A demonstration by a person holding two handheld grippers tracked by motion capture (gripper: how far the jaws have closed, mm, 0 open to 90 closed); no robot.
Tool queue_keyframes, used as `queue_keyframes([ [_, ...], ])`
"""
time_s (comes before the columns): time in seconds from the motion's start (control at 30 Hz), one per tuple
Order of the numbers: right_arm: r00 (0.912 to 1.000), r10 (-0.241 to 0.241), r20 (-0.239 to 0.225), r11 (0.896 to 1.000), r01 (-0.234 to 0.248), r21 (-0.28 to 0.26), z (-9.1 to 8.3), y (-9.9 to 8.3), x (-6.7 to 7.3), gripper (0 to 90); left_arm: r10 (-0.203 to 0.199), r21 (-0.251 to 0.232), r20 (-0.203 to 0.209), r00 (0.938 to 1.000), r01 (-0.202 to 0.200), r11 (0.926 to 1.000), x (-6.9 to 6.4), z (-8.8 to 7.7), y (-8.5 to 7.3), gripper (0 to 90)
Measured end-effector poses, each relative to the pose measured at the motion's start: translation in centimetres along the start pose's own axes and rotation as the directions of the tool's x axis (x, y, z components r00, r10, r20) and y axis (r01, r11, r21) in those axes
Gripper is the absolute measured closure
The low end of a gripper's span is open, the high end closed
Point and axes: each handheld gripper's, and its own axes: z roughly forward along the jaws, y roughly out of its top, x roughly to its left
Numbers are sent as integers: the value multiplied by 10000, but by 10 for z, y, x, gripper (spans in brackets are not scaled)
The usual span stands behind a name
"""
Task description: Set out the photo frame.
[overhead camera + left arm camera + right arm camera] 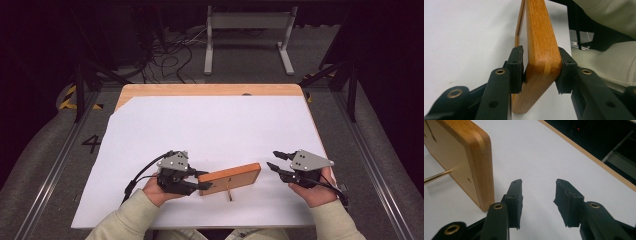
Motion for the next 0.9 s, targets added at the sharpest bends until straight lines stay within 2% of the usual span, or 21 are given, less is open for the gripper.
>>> queue_keyframes([
  [0.33,9996,263,-32,9996,-262,146,1,-4,-2,574,160,216,790,9967,-178,9996,-8,1,-3,555],
  [0.53,9994,309,-135,9994,-307,164,2,-4,-1,567,465,453,1022,9937,-513,9977,-15,4,-5,509],
  [0.63,9990,413,-171,9990,-411,168,2,-3,-1,567,451,645,1127,9926,-526,9965,-17,5,-7,464],
  [0.87,9977,637,-249,9977,-631,232,3,-5,0,568,358,230,983,9945,-382,9990,-16,-5,-8,372],
  [0.9,9975,648,-272,9976,-641,247,3,-5,0,569,438,17,911,9949,-441,9990,-16,-9,-7,372],
])
